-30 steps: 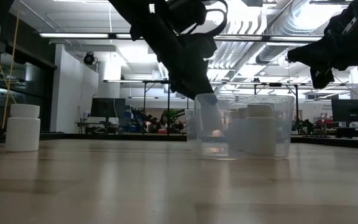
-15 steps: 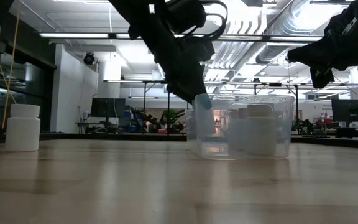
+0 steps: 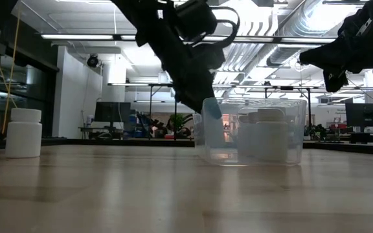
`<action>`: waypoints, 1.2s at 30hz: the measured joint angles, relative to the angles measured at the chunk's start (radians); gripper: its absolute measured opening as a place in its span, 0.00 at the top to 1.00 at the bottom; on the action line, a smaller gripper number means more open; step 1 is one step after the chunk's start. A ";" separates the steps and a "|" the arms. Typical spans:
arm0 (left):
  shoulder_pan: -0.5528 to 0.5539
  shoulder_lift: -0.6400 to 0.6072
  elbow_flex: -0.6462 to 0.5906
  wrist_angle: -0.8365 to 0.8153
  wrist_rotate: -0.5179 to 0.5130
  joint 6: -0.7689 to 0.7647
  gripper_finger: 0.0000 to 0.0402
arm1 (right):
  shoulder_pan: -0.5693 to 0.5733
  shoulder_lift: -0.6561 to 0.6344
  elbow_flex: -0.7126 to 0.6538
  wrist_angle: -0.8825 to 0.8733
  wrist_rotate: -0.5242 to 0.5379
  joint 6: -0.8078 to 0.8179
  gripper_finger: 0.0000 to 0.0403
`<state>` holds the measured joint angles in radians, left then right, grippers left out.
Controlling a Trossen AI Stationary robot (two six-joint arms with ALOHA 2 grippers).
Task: Pick and place pill bottles into a basket
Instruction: Put the top pill bottle into the bin
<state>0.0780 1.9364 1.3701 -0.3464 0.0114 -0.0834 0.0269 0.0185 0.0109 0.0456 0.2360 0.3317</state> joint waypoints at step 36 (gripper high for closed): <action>0.000 -0.027 0.023 -0.035 -0.021 0.058 0.14 | 0.000 0.000 0.000 0.000 0.000 0.001 1.00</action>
<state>0.0784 1.9097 1.3930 -0.3810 -0.0101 -0.0255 0.0272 0.0183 0.0109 0.0454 0.2359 0.3326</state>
